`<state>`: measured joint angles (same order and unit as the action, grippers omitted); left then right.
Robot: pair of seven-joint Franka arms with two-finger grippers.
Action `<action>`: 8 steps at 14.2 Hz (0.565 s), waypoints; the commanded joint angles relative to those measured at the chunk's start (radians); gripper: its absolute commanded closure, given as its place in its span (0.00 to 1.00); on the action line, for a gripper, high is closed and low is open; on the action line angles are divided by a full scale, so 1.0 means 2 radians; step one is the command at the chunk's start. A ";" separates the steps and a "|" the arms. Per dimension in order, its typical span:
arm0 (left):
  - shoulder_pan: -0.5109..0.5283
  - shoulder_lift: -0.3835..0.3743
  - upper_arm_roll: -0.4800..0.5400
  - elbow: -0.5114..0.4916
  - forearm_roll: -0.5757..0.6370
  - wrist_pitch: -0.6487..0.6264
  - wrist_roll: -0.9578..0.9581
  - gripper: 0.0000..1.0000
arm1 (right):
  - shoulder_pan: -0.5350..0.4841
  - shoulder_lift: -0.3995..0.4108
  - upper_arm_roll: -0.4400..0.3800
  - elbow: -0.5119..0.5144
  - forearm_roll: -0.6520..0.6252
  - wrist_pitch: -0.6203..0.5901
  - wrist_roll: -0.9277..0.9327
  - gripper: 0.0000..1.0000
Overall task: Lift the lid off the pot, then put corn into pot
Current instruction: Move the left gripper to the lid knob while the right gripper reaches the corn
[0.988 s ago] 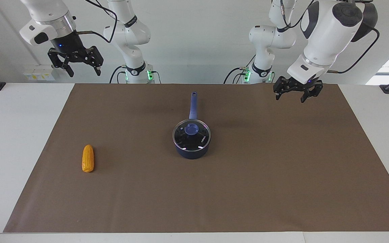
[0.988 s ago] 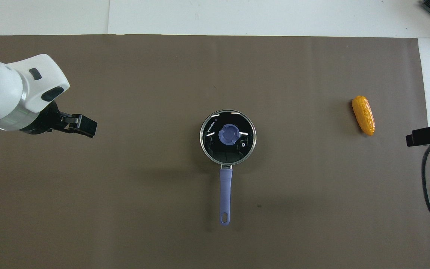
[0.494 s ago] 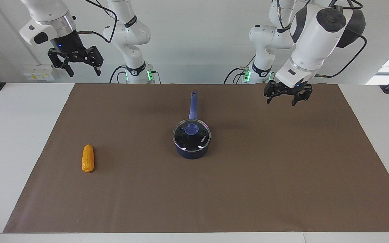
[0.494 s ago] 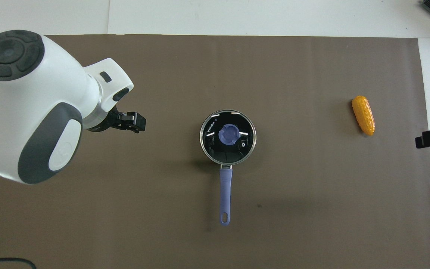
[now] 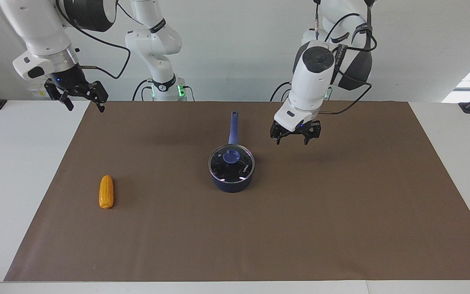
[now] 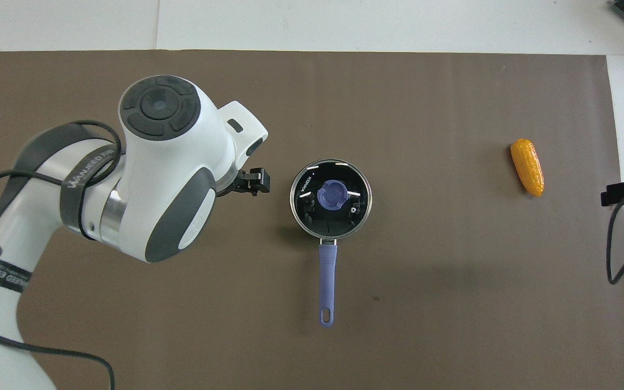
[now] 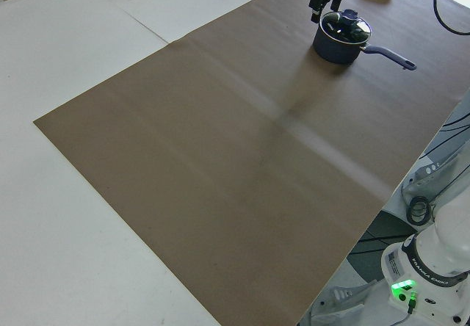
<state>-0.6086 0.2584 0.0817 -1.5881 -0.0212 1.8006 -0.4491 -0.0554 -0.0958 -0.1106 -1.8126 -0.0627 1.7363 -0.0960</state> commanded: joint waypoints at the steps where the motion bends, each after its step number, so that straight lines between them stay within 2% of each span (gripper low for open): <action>1: -0.035 0.039 0.006 0.045 0.000 0.002 -0.049 0.00 | -0.018 0.024 0.004 -0.032 -0.005 0.065 -0.015 0.00; 5: -0.069 0.086 0.006 0.098 -0.001 0.009 -0.108 0.00 | -0.029 0.106 0.004 -0.029 -0.003 0.175 -0.014 0.00; 8: -0.078 0.108 -0.004 0.125 -0.001 0.009 -0.140 0.00 | -0.027 0.148 0.005 -0.024 -0.002 0.255 -0.013 0.00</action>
<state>-0.7503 0.4283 0.0739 -1.4039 -0.0216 1.8235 -0.6819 -0.0978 0.1594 -0.1114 -1.8822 -0.0628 2.1936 -0.1047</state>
